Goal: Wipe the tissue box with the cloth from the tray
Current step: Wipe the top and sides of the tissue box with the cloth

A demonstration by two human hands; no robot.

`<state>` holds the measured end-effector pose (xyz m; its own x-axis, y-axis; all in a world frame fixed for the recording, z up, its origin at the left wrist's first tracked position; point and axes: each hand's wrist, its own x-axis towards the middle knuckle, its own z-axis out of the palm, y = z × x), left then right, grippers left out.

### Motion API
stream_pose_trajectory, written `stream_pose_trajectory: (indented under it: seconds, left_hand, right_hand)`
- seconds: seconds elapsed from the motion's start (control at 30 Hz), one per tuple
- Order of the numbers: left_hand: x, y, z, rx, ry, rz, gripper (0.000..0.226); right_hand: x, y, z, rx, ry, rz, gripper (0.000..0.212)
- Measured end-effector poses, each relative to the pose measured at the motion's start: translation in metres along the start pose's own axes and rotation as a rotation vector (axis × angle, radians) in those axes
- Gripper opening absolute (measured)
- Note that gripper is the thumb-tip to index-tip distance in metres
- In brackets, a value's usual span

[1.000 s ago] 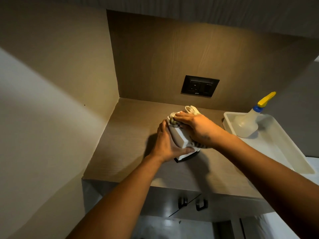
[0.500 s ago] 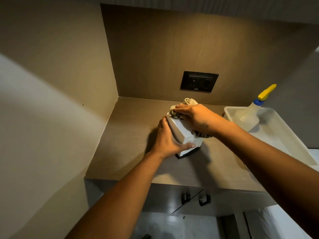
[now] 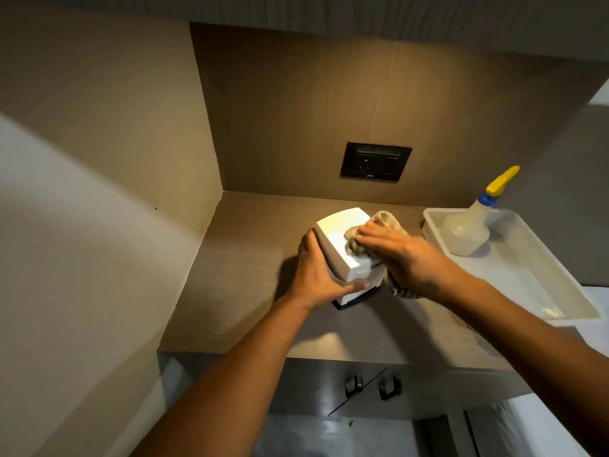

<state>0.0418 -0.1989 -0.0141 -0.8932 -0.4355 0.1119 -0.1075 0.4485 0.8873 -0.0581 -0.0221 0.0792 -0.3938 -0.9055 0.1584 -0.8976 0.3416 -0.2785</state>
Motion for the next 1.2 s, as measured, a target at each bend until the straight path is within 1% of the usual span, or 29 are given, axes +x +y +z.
stream_pose_trajectory:
  seconds: [0.1, 0.17, 0.27, 0.37, 0.47, 0.6, 0.67, 0.77, 0.83, 0.87, 0.93, 1.03, 1.1, 1.2]
  left_hand:
    - [0.001, -0.001, 0.001, -0.001, -0.001, -0.007, 0.136]
    - [0.002, 0.000, 0.002, 0.008, -0.001, -0.006, 0.136]
    - [0.002, -0.001, 0.003, 0.008, 0.002, 0.002, 0.136]
    - [0.003, -0.002, 0.001, -0.010, 0.006, -0.003, 0.137]
    - [0.004, -0.002, 0.001, -0.016, 0.004, -0.009, 0.139]
    - [0.003, -0.004, 0.003, -0.008, 0.000, -0.006, 0.139]
    - [0.004, -0.004, 0.003, -0.006, 0.005, -0.005, 0.139]
    - [0.004, -0.003, 0.003, -0.011, 0.002, -0.016, 0.138]
    - [0.003, -0.002, 0.003, -0.020, 0.003, -0.010, 0.137]
    - [0.003, -0.002, 0.003, -0.022, 0.009, -0.002, 0.137]
    - [0.003, -0.001, 0.003, -0.020, 0.023, 0.008, 0.140]
    - [0.003, -0.001, 0.003, 0.010, 0.043, -0.006, 0.138]
    - [0.003, -0.001, 0.003, 0.019, 0.042, -0.014, 0.139]
    - [0.003, -0.004, 0.003, 0.013, 0.024, -0.014, 0.144]
  right_hand:
    - [-0.023, 0.002, 0.009, 0.001, 0.024, -0.044, 0.073]
    - [-0.034, 0.010, 0.007, 0.010, 0.061, -0.020, 0.080]
    - [-0.034, 0.010, 0.006, -0.023, 0.102, -0.011, 0.085]
    - [-0.026, -0.006, 0.016, -0.119, 0.073, -0.117, 0.089]
    - [-0.027, -0.009, 0.020, -0.085, 0.068, -0.129, 0.090]
    - [-0.040, 0.009, 0.010, 0.020, 0.135, -0.020, 0.084]
    - [-0.039, 0.015, 0.005, 0.027, 0.137, 0.030, 0.083]
    - [-0.025, 0.001, 0.008, -0.022, 0.068, -0.030, 0.080]
    - [-0.010, -0.013, 0.014, -0.027, 0.055, -0.061, 0.069]
    - [0.001, -0.018, 0.013, -0.015, 0.054, -0.046, 0.064]
    - [0.028, -0.021, 0.008, 0.009, 0.032, 0.020, 0.059]
    - [0.063, -0.020, 0.002, -0.042, -0.009, 0.100, 0.059]
    - [0.076, -0.016, 0.003, -0.084, -0.001, 0.172, 0.057]
    - [0.074, -0.009, 0.002, -0.039, 0.049, 0.326, 0.050]
